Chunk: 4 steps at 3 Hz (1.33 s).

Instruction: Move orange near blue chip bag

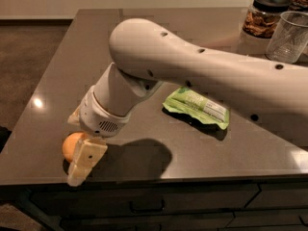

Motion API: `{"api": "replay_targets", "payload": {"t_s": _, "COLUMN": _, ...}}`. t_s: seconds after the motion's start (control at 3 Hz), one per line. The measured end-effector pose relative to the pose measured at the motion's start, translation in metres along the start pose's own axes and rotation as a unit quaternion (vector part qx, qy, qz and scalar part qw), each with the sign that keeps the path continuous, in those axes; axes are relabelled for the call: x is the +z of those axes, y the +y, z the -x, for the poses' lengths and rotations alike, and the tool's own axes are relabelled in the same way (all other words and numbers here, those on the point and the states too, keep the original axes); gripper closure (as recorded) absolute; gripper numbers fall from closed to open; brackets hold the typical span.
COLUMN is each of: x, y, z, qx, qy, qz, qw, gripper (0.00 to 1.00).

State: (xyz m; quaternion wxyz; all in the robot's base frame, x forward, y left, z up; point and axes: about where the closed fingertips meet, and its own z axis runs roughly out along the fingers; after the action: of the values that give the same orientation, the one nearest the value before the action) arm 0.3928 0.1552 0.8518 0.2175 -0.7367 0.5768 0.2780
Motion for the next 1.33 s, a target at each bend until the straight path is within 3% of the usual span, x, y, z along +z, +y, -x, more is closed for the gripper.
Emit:
{"api": "replay_targets", "payload": {"t_s": 0.67, "x": -0.010, "y": -0.018, "z": -0.002, "qx": 0.018, "qy": -0.010, "qz": -0.009, "qw": 0.9998, "gripper": 0.62}}
{"api": "replay_targets", "payload": {"t_s": 1.0, "x": -0.039, "y": -0.063, "z": -0.015, "qx": 0.071, "qy": -0.009, "qz": -0.046, "qw": 0.9964, "gripper": 0.93}}
{"api": "replay_targets", "payload": {"t_s": 1.33, "x": -0.060, "y": -0.102, "z": -0.030, "qx": 0.126, "qy": -0.014, "qz": -0.082, "qw": 0.9886, "gripper": 1.00}}
